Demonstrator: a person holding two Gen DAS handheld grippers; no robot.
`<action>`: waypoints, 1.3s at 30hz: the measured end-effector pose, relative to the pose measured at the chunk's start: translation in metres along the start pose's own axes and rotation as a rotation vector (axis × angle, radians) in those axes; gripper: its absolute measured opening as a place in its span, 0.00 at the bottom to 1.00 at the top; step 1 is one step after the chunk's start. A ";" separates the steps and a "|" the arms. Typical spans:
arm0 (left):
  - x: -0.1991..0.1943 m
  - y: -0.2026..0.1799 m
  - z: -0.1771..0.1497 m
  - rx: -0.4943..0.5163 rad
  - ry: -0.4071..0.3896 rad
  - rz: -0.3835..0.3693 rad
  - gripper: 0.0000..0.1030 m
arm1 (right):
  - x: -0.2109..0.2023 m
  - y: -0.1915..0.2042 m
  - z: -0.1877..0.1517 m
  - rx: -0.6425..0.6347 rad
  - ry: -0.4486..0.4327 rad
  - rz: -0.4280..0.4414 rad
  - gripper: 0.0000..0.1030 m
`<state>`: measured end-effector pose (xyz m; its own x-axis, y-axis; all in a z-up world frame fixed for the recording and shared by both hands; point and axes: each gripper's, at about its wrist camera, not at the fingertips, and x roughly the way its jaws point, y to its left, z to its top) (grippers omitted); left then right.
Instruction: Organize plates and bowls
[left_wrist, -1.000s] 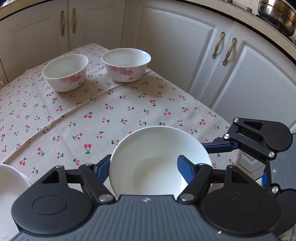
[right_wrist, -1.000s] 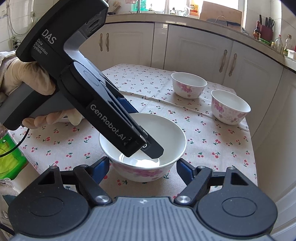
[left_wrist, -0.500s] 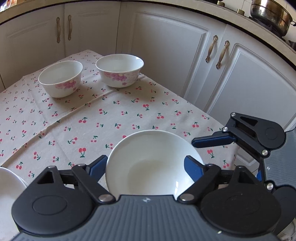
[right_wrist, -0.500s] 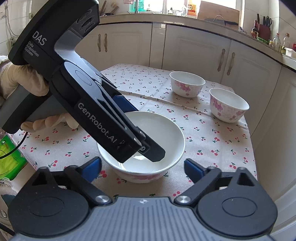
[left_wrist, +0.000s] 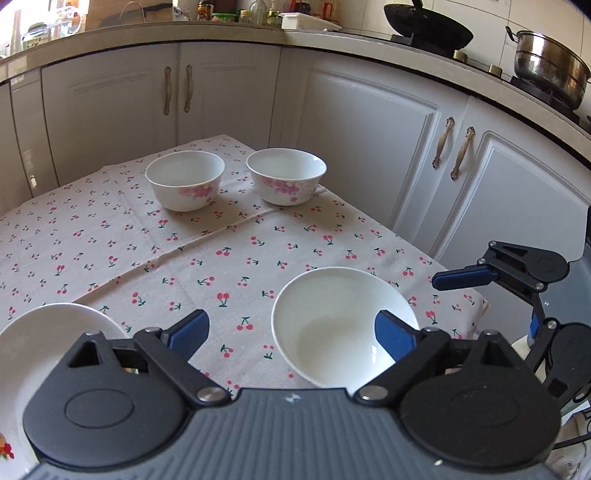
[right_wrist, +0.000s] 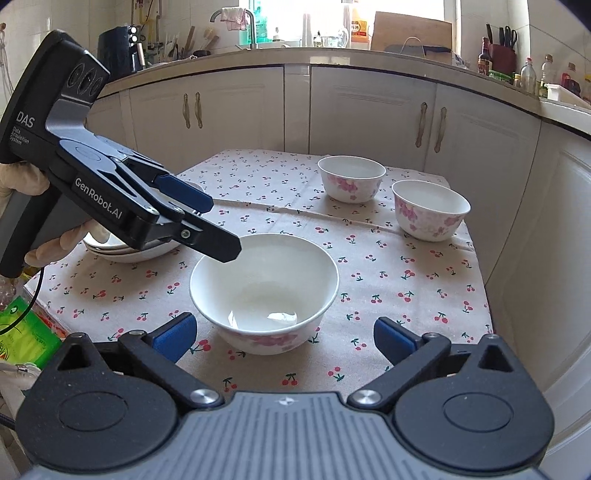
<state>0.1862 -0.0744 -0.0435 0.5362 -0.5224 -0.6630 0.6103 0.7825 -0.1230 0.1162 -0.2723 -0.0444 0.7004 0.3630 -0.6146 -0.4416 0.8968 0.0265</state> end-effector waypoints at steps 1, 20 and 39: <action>-0.003 0.000 -0.001 -0.005 -0.011 0.011 0.93 | -0.001 0.000 0.001 -0.001 -0.005 -0.003 1.00; 0.019 0.004 0.064 0.062 0.005 0.034 0.93 | 0.005 -0.062 0.020 0.027 -0.049 -0.129 1.00; 0.144 -0.008 0.165 0.211 0.088 -0.005 0.93 | 0.071 -0.148 0.061 -0.016 -0.030 -0.131 1.00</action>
<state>0.3541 -0.2115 -0.0161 0.4855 -0.4869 -0.7261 0.7263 0.6869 0.0250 0.2660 -0.3640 -0.0439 0.7687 0.2508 -0.5884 -0.3541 0.9330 -0.0650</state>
